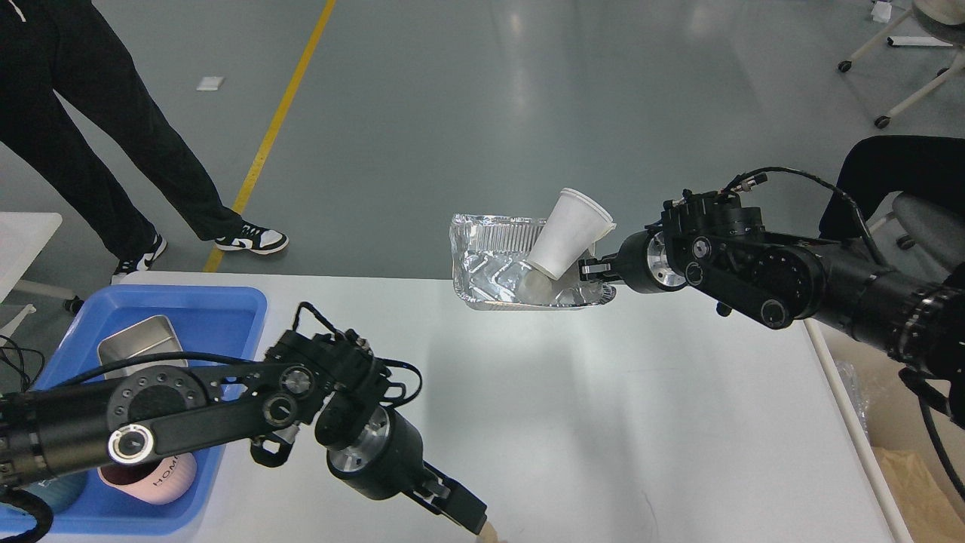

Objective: Tidy desktop
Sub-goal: 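Withdraw the left gripper and reach it down to the brown paper bag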

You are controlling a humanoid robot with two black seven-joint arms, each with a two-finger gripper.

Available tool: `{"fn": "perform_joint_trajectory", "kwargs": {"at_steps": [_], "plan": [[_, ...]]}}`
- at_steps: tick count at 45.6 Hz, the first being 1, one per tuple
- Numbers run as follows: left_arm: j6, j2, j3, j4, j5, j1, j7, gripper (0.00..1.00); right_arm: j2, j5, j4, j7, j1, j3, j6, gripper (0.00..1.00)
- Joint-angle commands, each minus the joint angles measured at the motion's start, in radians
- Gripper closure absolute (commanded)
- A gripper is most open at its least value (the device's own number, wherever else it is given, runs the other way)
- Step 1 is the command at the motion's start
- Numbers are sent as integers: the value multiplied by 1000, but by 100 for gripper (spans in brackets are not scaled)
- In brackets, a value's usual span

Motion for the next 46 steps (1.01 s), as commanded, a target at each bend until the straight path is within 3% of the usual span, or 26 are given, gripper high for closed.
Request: {"fn": "perform_joint_trajectory", "kwargs": {"at_steps": [1, 12, 37, 42, 46], "plan": [[15, -105, 30, 68, 45, 22, 18, 8, 0, 0, 0, 0, 1, 0, 0, 100], [26, -185, 115, 166, 70, 30, 18, 8, 0, 0, 0, 0, 1, 2, 0, 100], [26, -441, 118, 442, 199, 122, 0, 9, 11, 0, -9, -1, 13, 6, -2, 100], [26, -449, 138, 461, 225, 142, -2, 13, 12, 0, -9, 0, 13, 6, -2, 100], [25, -450, 150, 461, 235, 146, -10, 21, 14, 2, -9, 0, 13, 6, -2, 100]]}}
